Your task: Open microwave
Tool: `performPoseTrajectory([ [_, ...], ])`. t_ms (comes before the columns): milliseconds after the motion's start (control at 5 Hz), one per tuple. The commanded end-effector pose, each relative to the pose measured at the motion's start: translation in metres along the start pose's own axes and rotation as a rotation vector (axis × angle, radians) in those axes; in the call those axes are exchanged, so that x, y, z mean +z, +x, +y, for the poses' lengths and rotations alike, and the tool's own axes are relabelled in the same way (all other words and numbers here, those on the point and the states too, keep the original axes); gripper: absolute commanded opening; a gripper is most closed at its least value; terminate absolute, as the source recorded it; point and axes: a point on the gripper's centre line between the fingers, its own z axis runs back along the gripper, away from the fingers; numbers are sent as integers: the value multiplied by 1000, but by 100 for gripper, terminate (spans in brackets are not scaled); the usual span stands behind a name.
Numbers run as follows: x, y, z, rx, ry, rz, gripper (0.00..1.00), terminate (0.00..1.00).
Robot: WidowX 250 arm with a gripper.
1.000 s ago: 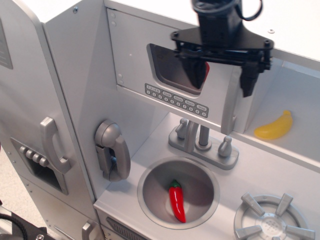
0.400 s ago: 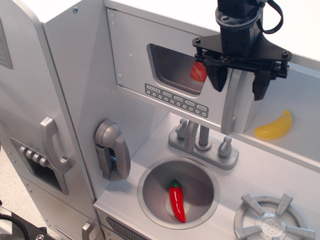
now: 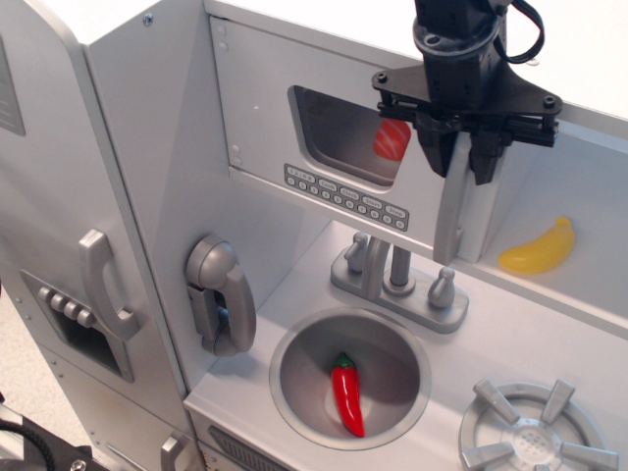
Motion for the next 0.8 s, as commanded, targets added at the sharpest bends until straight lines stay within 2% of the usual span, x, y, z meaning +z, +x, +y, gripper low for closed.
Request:
performPoseTrajectory([
  [0, 20, -20, 6, 11, 16, 26, 0, 0],
  [200, 24, -31, 12, -4, 19, 73, 0, 0],
  [400, 34, -41, 20, 0, 32, 133, 100, 0],
  [600, 51, -65, 22, -32, 155, 286, 100, 0],
])
